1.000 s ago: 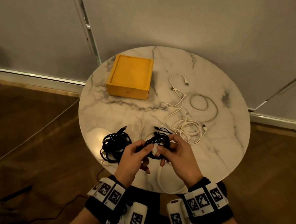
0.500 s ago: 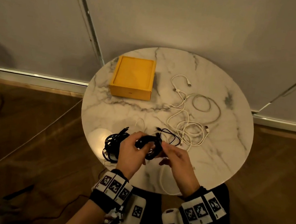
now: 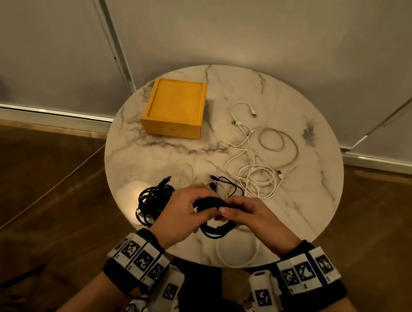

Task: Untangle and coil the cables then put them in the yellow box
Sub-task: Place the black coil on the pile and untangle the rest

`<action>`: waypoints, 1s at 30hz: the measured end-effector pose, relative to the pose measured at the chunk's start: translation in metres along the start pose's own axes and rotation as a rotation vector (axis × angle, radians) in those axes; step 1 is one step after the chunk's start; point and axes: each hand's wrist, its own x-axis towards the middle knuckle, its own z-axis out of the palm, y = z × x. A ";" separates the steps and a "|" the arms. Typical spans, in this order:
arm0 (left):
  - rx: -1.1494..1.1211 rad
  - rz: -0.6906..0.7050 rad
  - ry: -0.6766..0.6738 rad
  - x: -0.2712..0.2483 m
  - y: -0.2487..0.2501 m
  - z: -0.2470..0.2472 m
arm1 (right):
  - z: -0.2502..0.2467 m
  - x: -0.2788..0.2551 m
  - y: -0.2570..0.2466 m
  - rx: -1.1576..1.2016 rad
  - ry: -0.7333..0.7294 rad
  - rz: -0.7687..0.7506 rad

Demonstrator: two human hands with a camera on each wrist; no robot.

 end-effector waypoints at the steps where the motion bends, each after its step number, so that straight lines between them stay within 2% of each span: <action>1: 0.013 0.009 -0.018 0.000 0.001 -0.001 | -0.002 0.000 -0.002 0.004 -0.027 0.009; 4: -0.040 0.032 -0.041 0.000 0.004 -0.007 | -0.005 0.001 -0.006 0.079 -0.098 0.044; 6: -0.110 0.073 -0.061 0.002 0.006 -0.010 | -0.003 0.002 -0.007 0.257 -0.143 0.070; 8: -0.197 0.058 -0.092 0.003 0.008 -0.013 | -0.002 0.003 -0.010 0.463 -0.192 0.108; 10: -0.252 0.027 -0.130 0.003 0.010 -0.015 | -0.002 0.001 -0.012 0.534 -0.245 0.126; 16: -0.209 0.017 -0.290 0.004 0.016 -0.029 | 0.000 -0.006 -0.018 0.200 -0.215 0.073; 19: -0.242 -0.020 -0.307 0.003 0.011 -0.031 | 0.001 -0.006 -0.022 0.060 -0.162 0.008; 22: -0.299 -0.089 -0.261 0.003 0.010 -0.032 | -0.003 -0.004 -0.023 -0.051 -0.118 -0.044; 26: -0.256 -0.088 -0.237 0.006 0.018 -0.030 | -0.008 0.001 -0.024 -0.110 0.010 -0.121; 28: -0.206 -0.074 -0.182 0.005 0.014 -0.025 | -0.008 0.005 -0.022 -0.138 0.094 -0.139; 30: -0.213 -0.120 -0.100 0.003 0.007 -0.018 | -0.005 0.006 -0.019 -0.166 0.122 -0.136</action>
